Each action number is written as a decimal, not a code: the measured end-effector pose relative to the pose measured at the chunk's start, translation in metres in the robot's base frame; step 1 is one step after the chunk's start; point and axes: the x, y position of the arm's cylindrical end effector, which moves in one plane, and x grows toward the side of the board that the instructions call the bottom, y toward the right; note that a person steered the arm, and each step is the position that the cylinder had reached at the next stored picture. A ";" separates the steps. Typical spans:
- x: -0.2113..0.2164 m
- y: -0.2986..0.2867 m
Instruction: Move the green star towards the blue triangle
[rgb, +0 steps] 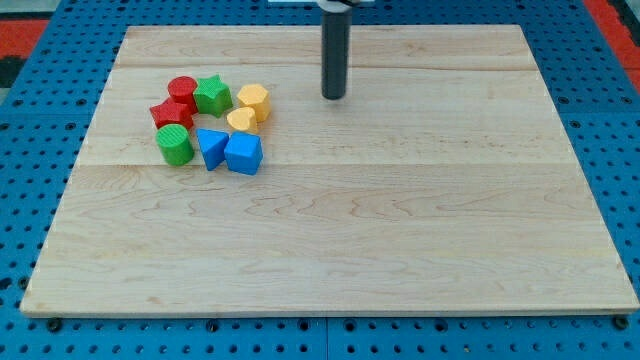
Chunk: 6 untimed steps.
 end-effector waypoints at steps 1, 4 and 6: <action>-0.025 -0.058; 0.015 -0.145; 0.066 -0.155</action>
